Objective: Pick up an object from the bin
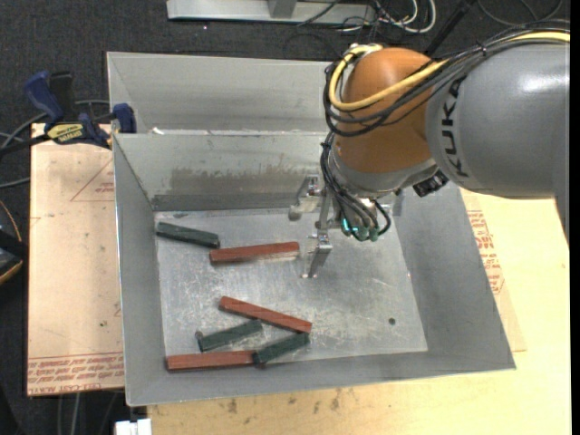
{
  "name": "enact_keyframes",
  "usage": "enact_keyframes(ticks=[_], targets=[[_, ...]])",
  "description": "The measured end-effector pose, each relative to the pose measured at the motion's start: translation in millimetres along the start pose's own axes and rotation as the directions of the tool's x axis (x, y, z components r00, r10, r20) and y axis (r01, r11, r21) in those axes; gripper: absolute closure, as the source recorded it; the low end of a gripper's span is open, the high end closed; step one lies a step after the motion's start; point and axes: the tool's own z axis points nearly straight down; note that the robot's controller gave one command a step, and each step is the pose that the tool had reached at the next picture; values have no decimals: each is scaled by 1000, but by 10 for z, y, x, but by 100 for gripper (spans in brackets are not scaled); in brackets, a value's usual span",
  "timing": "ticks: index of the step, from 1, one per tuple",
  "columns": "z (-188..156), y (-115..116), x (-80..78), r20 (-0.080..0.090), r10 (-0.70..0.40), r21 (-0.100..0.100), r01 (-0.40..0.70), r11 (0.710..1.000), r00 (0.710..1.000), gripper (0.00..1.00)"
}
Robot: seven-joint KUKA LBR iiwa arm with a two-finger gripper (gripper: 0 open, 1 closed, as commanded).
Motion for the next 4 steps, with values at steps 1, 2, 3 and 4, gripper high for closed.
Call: enact_keyframes(ticks=[1, 2, 3, 4], targets=[[-41, -3, -17, 7, 1, 0, -1, 1000, 1000, 0], [1082, 110, -437, 23, -27, -2, 27, 1000, 999, 100], [1083, 109, -437, 23, -27, -2, 27, 1000, 999, 100], [-381, 168, -528, 14, 10, -1, -10, 1000, 1000, 100]])
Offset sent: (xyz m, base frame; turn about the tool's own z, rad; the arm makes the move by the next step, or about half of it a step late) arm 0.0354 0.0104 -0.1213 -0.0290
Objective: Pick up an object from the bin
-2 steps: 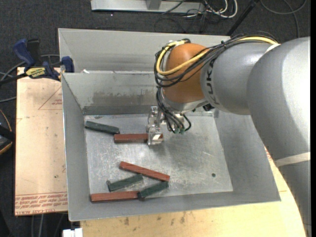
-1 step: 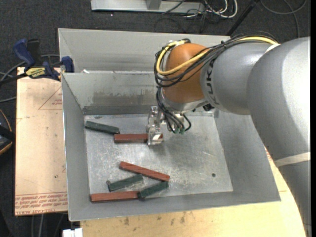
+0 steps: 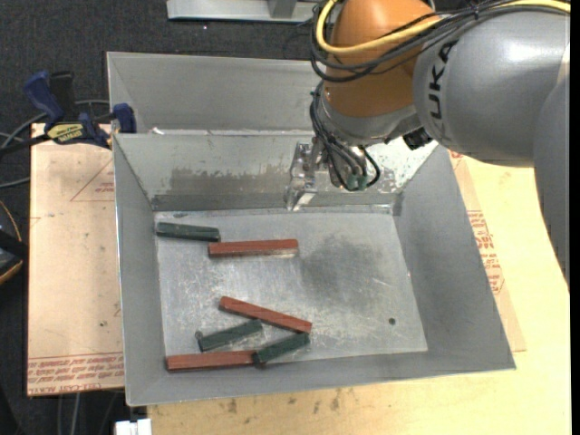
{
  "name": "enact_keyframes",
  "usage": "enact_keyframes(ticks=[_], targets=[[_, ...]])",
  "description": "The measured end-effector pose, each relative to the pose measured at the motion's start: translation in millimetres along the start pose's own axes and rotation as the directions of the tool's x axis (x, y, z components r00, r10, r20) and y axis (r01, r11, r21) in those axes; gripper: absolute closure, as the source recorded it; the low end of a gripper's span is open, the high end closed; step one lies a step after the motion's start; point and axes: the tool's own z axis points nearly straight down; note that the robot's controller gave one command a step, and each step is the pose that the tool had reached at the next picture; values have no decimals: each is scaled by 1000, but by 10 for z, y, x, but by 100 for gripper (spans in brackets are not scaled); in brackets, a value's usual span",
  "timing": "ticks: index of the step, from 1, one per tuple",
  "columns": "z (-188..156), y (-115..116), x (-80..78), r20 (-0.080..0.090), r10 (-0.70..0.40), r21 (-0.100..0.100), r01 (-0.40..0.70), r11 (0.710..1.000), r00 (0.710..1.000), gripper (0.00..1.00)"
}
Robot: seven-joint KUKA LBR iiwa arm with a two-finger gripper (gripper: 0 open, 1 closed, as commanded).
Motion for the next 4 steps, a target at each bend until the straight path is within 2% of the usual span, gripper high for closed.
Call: enact_keyframes(ticks=[1, 2, 3, 4], targets=[[18, -1, 9, -4, 0, 0, 0, 1000, 1000, 100], [-289, 318, 518, -5, -465, -3, 465, 885, 885, 0], [-282, 310, 516, -6, -464, -3, 464, 886, 886, 0], [220, 230, 583, 0, -506, -1, 506, 863, 863, 0]])
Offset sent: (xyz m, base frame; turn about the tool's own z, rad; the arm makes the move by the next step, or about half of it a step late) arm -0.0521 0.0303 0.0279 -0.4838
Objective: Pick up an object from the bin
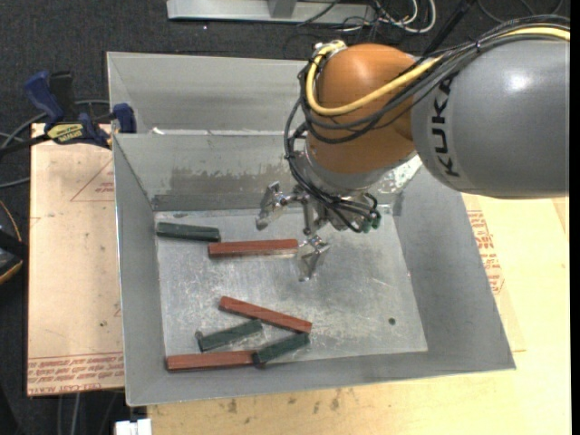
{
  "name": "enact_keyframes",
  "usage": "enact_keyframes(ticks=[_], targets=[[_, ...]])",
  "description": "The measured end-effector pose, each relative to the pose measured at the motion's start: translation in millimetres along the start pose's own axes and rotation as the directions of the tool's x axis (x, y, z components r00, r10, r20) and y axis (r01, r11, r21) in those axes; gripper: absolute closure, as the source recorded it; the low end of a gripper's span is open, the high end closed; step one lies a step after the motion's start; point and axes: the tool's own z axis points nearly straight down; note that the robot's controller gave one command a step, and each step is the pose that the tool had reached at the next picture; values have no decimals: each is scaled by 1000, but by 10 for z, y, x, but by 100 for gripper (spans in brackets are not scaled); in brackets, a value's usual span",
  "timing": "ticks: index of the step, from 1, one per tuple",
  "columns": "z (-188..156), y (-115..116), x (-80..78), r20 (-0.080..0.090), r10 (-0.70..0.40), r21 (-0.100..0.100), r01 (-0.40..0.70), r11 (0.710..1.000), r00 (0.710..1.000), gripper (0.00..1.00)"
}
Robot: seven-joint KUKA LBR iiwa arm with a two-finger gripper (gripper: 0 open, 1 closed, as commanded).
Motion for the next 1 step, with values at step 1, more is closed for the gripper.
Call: enact_keyframes(ticks=[1], targets=[[674, -41, -36, -2, -41, -1, 41, 999, 999, 0]])
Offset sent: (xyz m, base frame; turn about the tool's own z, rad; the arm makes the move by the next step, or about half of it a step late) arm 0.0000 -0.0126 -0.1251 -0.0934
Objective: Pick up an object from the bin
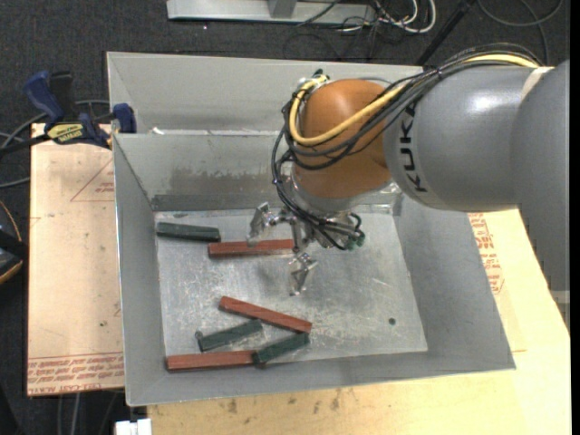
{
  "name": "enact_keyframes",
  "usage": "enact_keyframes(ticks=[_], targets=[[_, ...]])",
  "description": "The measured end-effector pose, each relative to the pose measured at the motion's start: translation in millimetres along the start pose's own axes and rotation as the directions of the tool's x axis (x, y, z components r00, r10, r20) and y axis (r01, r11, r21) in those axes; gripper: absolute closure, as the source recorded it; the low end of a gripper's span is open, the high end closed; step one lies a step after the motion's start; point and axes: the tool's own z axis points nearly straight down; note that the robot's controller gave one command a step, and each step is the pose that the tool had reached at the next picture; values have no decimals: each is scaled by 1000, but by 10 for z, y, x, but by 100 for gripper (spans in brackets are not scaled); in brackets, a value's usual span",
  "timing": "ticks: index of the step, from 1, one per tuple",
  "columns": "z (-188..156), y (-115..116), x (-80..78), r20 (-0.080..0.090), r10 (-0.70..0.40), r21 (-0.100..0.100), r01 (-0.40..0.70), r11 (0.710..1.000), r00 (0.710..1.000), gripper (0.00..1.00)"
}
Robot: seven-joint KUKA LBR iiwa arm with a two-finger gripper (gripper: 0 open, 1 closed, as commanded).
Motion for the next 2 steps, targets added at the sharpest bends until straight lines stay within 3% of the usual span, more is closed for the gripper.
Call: enact_keyframes(ticks=[1, 2], targets=[[535, -44, 82, -3, -46, -2, 46, 999, 999, 0], [609, 539, 234, 12, 19, 10, -19, 1000, 1000, 0]])
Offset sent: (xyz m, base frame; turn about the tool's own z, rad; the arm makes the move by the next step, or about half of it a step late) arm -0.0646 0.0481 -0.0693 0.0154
